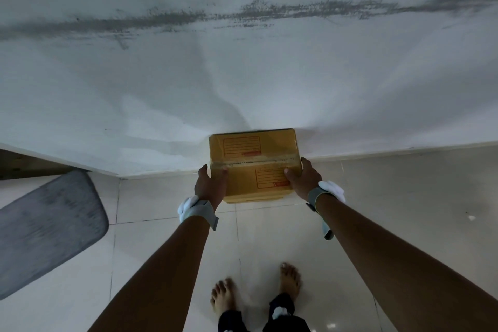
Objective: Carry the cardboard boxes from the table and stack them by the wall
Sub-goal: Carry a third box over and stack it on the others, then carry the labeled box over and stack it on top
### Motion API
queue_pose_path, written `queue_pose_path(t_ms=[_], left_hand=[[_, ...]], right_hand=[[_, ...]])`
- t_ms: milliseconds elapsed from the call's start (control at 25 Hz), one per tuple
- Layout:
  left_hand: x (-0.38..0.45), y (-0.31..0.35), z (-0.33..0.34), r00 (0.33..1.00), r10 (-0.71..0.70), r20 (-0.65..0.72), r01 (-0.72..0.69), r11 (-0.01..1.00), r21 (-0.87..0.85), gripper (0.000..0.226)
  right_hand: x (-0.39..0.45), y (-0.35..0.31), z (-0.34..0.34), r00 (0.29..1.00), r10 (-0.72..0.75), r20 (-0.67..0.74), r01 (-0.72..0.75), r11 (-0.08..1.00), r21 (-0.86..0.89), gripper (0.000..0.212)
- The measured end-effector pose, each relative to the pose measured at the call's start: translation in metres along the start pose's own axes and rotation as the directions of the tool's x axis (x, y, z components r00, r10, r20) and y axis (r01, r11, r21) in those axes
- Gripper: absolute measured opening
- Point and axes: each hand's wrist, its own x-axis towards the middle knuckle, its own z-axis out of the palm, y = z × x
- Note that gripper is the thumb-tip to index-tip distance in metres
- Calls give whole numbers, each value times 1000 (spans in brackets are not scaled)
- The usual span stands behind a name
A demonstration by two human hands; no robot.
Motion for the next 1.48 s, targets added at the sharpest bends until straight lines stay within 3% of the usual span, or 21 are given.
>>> queue_pose_path(t_ms=[120, 240, 400, 480, 600, 760, 960, 1160, 1320, 1480], left_hand=[[-16, 11, -19, 998, 62, -17, -60, 995, 75, 76], [-37, 37, -46, 990, 141, -20, -134, 966, 220, 70], [-88, 99, -93, 967, 254, 30, -239, 854, 461, 53], [-105, 121, -106, 957, 262, 124, -286, 784, 550, 49], [-157, 152, -134, 927, 275, 257, -376, 642, 668, 43], [-198, 176, -157, 903, 280, 327, -430, 575, 696, 42], [-207, 191, -172, 859, 271, 434, -511, 423, 748, 50], [-195, 204, -176, 719, 367, 590, -662, 101, 743, 53], [-203, 200, -179, 586, 339, 736, -732, -167, 660, 54], [-218, 190, -168, 458, 350, 817, -757, -327, 565, 51]], right_hand=[[-10, -16, -16, 1000, 21, -10, -22, 992, -124, 70], [-28, -44, -47, 998, -60, 8, 59, 940, -336, 67], [-69, -102, -112, 974, -183, 137, 228, 795, -563, 58], [-80, -119, -129, 970, -147, 195, 240, 721, -650, 55], [-118, -136, -163, 971, -130, 199, 233, 683, -692, 51], [-154, -147, -184, 969, -149, 198, 247, 640, -728, 54], [-183, -148, -181, 980, -84, 179, 186, 695, -695, 57], [-217, -139, -162, 1000, -7, 31, 24, 791, -612, 61], [-265, -112, -137, 987, 151, -56, -157, 811, -564, 69], [-318, -81, -118, 958, 251, -136, -285, 824, -490, 74]])
